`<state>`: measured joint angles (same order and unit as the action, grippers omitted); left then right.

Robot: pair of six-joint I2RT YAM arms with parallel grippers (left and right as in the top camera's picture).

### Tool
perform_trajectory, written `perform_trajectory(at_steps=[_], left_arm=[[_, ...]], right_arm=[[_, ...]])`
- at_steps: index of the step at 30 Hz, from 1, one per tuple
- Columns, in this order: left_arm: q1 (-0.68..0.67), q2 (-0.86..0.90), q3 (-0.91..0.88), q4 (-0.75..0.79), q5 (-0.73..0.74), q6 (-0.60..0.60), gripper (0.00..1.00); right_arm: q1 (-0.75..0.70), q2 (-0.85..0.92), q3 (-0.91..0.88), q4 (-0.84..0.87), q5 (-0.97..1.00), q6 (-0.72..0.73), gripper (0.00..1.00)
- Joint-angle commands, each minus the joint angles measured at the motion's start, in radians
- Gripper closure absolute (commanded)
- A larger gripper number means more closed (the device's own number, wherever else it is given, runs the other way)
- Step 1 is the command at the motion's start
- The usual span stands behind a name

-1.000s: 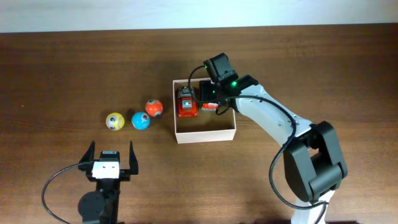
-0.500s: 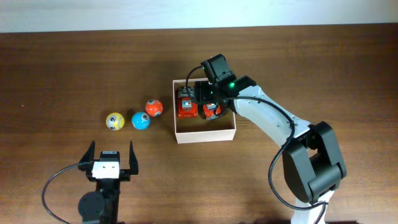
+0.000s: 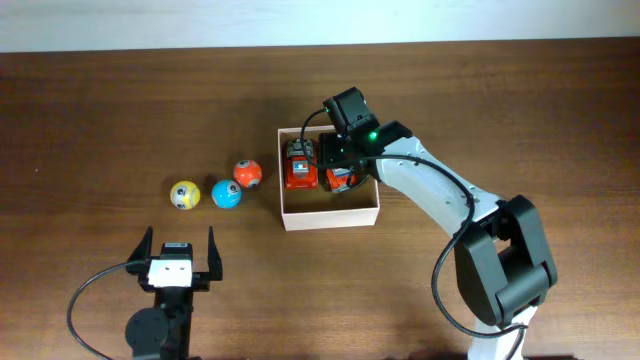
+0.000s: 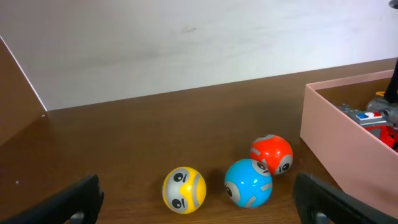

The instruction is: Pack container

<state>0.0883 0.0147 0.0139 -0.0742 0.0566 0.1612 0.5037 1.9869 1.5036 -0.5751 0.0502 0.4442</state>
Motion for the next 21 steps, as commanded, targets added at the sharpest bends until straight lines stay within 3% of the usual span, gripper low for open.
perform_trajectory(at_steps=[1, 21], left_arm=[[0.000, -0.008, -0.005, -0.002, 0.008, 0.013, 0.01], [0.000, -0.008, -0.005, -0.002, 0.008, 0.013, 0.01]], right_arm=[[0.006, -0.004, 0.023, 0.003, 0.036, -0.021, 0.36], [0.007, 0.002, 0.019, 0.003, -0.053, -0.014, 0.35]])
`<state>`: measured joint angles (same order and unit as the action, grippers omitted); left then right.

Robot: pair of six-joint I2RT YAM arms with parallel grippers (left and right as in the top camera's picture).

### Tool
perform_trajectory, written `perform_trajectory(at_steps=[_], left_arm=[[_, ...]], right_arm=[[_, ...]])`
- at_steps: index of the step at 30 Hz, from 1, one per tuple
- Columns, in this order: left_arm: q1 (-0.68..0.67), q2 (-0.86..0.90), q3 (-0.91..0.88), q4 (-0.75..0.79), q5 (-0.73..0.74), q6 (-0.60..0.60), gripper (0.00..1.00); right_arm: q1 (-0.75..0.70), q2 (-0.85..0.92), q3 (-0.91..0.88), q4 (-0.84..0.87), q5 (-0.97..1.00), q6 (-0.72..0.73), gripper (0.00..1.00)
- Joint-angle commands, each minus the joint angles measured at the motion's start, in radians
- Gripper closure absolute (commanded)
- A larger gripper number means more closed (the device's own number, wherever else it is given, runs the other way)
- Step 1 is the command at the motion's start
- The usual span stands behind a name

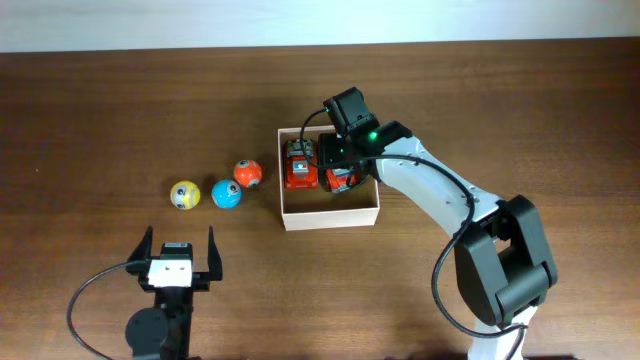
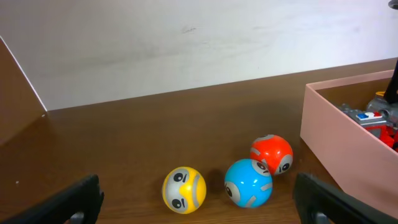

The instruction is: Pack container

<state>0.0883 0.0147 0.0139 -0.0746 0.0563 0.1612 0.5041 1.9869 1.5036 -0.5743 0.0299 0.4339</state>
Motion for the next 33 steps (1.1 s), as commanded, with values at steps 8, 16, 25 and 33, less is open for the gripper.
perform_trajectory(at_steps=[8, 16, 25, 33], left_arm=[[0.000, -0.008, -0.005, -0.002, 0.008, 0.013, 0.01], [0.000, -0.008, -0.005, -0.002, 0.008, 0.013, 0.01], [0.000, -0.008, -0.005, -0.002, 0.008, 0.013, 0.01], [0.000, -0.008, -0.005, -0.002, 0.008, 0.013, 0.01]], right_arm=[[0.007, 0.002, 0.008, -0.012, -0.045, 0.114, 0.35], [0.007, 0.002, 0.007, -0.012, -0.044, 0.234, 0.35], [0.007, 0.002, 0.007, 0.006, -0.045, 0.340, 0.35], [0.007, 0.002, 0.007, 0.008, -0.052, 0.422, 0.34]])
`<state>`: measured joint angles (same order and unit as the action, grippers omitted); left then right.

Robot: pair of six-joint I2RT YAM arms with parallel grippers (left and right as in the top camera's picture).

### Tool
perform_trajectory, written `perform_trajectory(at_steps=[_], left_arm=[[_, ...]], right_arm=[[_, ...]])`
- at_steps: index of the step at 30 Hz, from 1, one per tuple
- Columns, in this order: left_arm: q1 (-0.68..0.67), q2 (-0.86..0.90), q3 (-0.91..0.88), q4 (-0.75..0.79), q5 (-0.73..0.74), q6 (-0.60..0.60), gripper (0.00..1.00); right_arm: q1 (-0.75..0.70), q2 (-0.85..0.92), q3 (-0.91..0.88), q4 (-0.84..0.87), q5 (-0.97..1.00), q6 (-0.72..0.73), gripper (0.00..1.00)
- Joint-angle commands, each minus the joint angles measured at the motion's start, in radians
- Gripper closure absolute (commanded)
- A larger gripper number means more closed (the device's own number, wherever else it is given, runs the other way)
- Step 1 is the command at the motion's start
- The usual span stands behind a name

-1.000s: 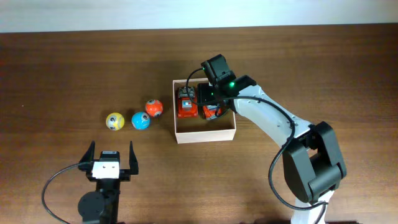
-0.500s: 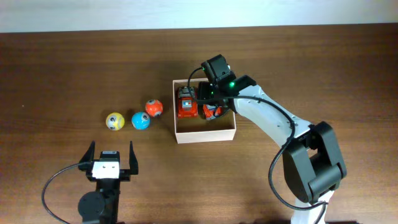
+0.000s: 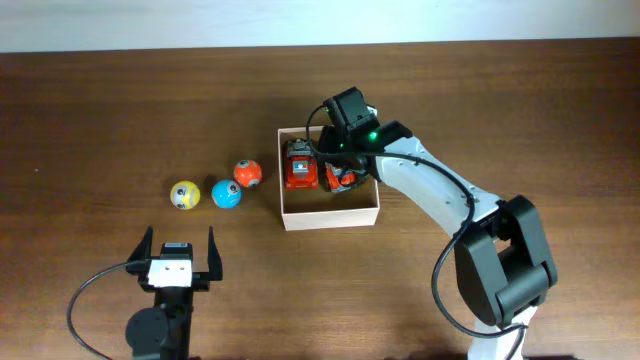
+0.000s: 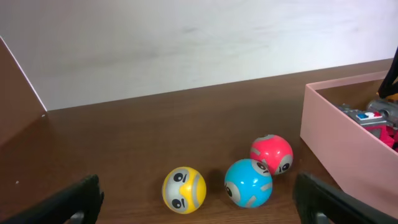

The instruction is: Pack container

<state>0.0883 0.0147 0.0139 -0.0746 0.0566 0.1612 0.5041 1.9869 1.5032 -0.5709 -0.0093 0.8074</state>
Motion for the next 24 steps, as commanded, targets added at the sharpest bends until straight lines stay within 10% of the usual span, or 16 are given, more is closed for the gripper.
perform_trajectory(at_steps=[1, 24], left_arm=[[0.000, -0.008, -0.005, -0.002, 0.008, 0.013, 0.01], [0.000, -0.008, -0.005, -0.002, 0.008, 0.013, 0.01]], right_arm=[[0.007, 0.002, 0.008, 0.005, -0.015, 0.053, 0.34], [0.005, 0.002, 0.008, 0.064, -0.058, 0.151, 0.30]])
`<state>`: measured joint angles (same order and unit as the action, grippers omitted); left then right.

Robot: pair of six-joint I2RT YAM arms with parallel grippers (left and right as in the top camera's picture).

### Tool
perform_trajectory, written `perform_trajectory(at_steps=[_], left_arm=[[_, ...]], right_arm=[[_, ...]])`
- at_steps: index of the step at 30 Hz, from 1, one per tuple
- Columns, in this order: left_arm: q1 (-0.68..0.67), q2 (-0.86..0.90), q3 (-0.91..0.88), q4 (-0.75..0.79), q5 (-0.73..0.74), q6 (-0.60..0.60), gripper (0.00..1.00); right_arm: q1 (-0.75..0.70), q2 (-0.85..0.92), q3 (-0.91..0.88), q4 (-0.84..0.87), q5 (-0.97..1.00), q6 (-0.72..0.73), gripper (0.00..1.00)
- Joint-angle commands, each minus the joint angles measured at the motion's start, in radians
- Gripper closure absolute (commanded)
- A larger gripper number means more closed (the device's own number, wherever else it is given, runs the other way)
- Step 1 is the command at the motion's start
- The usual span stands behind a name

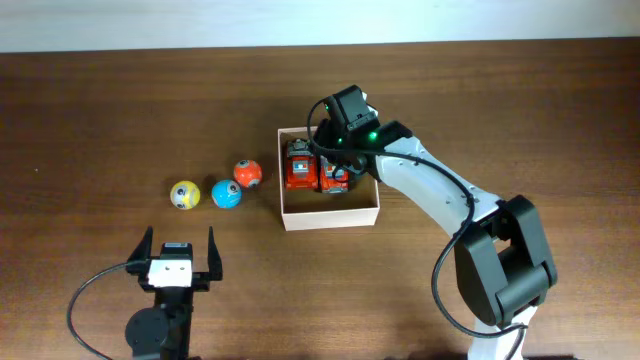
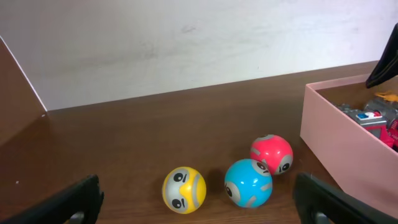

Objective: Pack container
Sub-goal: 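Raise the right gripper out of the box and retract it right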

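A pale pink box [image 1: 330, 216] stands mid-table and holds two red toy vehicles, one on the left [image 1: 300, 166] and one beside it [image 1: 334, 181]. My right gripper [image 1: 331, 152] reaches down into the box over the second vehicle; its jaws are hidden from above. Left of the box lie an orange ball [image 1: 247, 174], a blue ball [image 1: 226, 194] and a yellow ball [image 1: 184, 194]. The left wrist view shows them as orange [image 2: 272, 154], blue [image 2: 248, 182] and yellow [image 2: 184, 190]. My left gripper [image 1: 178, 242] rests open near the front edge, short of the balls.
The brown wooden table [image 1: 520, 120] ends at a white wall at the back. The box's near wall [image 2: 348, 155] rises at the right of the left wrist view, with the right arm's black finger [image 2: 384, 65] above it.
The right gripper has shifted slightly left inside the box. The second red vehicle now sits closer against the first one. The left arm and the balls have not moved.
The right gripper stayed down in the box's right half over the second red vehicle through the earlier moments. That vehicle has ended up beside the first one. The left gripper stayed open and still, and the three balls kept their places.
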<state>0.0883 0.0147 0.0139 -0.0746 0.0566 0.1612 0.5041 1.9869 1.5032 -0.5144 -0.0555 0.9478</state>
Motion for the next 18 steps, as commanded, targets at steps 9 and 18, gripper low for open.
perform_trajectory(at_steps=[9, 18], left_arm=[[0.000, -0.008, -0.005, -0.002, 0.008, 0.013, 0.01], [0.000, -0.008, -0.005, -0.002, 0.008, 0.013, 0.01]], right_arm=[[0.007, -0.008, 0.026, 0.010, -0.045, -0.092, 0.27], [0.007, -0.089, 0.100, -0.085, 0.034, -0.286, 0.15]])
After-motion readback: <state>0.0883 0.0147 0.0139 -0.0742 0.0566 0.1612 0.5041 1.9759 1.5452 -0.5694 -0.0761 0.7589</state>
